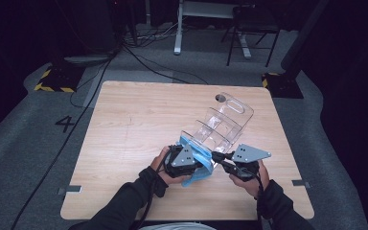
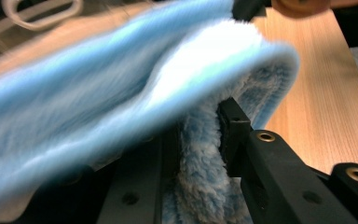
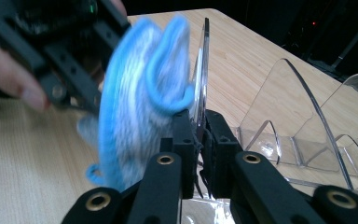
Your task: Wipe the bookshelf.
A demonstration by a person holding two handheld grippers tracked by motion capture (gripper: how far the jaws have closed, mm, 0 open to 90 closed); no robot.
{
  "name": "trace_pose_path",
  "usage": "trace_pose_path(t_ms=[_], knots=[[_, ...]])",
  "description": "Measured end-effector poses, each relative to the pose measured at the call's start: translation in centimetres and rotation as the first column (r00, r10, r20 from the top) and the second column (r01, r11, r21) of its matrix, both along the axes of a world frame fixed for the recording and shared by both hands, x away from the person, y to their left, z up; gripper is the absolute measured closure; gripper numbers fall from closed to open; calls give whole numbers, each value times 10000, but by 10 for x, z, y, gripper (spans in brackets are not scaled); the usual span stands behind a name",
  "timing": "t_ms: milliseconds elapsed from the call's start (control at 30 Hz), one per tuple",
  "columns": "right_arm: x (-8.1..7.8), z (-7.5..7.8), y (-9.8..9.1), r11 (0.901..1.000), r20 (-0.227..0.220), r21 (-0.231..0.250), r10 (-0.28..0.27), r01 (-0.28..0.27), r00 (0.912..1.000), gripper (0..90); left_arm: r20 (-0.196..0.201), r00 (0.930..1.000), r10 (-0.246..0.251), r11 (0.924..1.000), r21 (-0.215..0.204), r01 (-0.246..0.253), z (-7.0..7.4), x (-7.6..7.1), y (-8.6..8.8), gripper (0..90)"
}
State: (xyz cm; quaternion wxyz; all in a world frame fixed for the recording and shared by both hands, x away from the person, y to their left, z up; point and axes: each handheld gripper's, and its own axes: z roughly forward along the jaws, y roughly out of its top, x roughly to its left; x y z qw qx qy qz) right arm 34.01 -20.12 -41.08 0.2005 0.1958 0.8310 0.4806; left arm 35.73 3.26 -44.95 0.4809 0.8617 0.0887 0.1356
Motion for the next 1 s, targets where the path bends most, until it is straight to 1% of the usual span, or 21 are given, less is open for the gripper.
trace_pose_path(t_ms=[33, 67, 100, 133, 167, 200, 233, 267, 333, 433, 467, 500, 533, 600, 667, 700, 767, 833, 867, 933, 1000], knots=[[0, 0, 0, 10000, 3, 6, 26, -26, 10000, 852, -7, 10000, 4, 9998, 223, -4, -4, -1, -2, 747], [0, 0, -1, 10000, 9, 10, 26, -26, 10000, 850, -1, 10000, -80, 9984, 553, 80, -9, -1, -4, 747], [0, 0, -1, 10000, 51, -87, 49, -48, 10000, 834, -1, 10000, -80, 9984, 553, 80, -9, -1, -4, 745], [0, 0, -1, 10000, 51, -87, 49, -48, 10000, 834, -20, 9999, -119, 9975, 703, 120, -11, -1, -4, 745], [-1, 1, -1, 9999, 69, -132, 72, -71, 10000, 766, 27, 9999, -115, 9969, 782, 113, -11, -1, -2, 743], [-2, 1, -2, 9999, 58, -142, 70, -69, 10000, 725, 39, 10000, -79, 9967, 813, 76, -10, -2, 2, 740], [-4, 3, -5, 9999, 76, -100, 37, -37, 10000, 693, 9, 10000, -18, 9967, 810, 17, -8, -2, 6, 740], [-7, 4, -10, 10000, 72, -17, 74, -74, 9999, 677, 0, 10000, 28, 9967, 806, -28, -6, -3, 14, 738], [-12, 8, -22, 9996, 220, 256, 120, -126, 9997, 657, -17, 9996, 280, 9956, 890, -277, -6, -3, 27, 738], [-15, 12, -41, 9983, 280, 483, -335, 321, 9990, 654, -270, 9967, 766, 9906, 1156, -730, -10, -1, 48, 738], [-14, 11, -46, 9974, 200, 481, -553, 543, 9983, 654, -437, 9936, 1040, 9882, 1179, -983, -12, 0, 60, 738], [-14, 11, -46, 9974, 200, 481, -553, 543, 9983, 654, -437, 9936, 1040, 9882, 1179, -983, -12, 0, 60, 738], [-10, 4, -54, 9955, 126, 298, -907, 903, 9958, 657, -548, 9920, 1139, 9873, 1174, -1069, -13, 0, 64, 738], [-5, -5, -59, 9926, -50, 111, -1209, 1209, 9927, 658, -725, 9890, 1290, 9860, 1160, -1201, -16, -2, 72, 737], [1, -16, -60, 9890, -68, -185, -1466, 1465, 9892, 655, -927, 9863, 1364, 9852, 1166, -1253, -19, -3, 81, 734], [6, -24, -60, 9888, -121, -348, -1459, 1454, 9892, 645, -1047, 9841, 1434, 9841, 1203, -1306, -21, -4, 84, 731], [13, -35, -58, 9907, -325, -423, -1306, 1292, 9909, 622, -1237, 9808, 1507, 9821, 1323, -1342, -24, -5, 88, 725], [15, -41, -54, 9903, -364, -550, -1299, 1278, 9909, 616, -1397, 9776, 1574, 9815, 1315, -1392, -28, -6, 93, 718], [17, -45, -52, 9897, -376, -649, -1302, 1276, 9908, 616, -1500, 9747, 1656, 9805, 1308, -1464, -30, -7, 95, 710], [21, -51, -48, 9884, -559, -681, -1393, 1354, 9887, 614, -1647, 9711, 1727, 9789, 1377, -1507, -33, -8, 98, 704], [22, -53, -47, 9870, -538, -727, -1474, 1433, 9876, 615, -1723, 9697, 1734, 9784, 1425, -1497, -35, -9, 99, 699]])
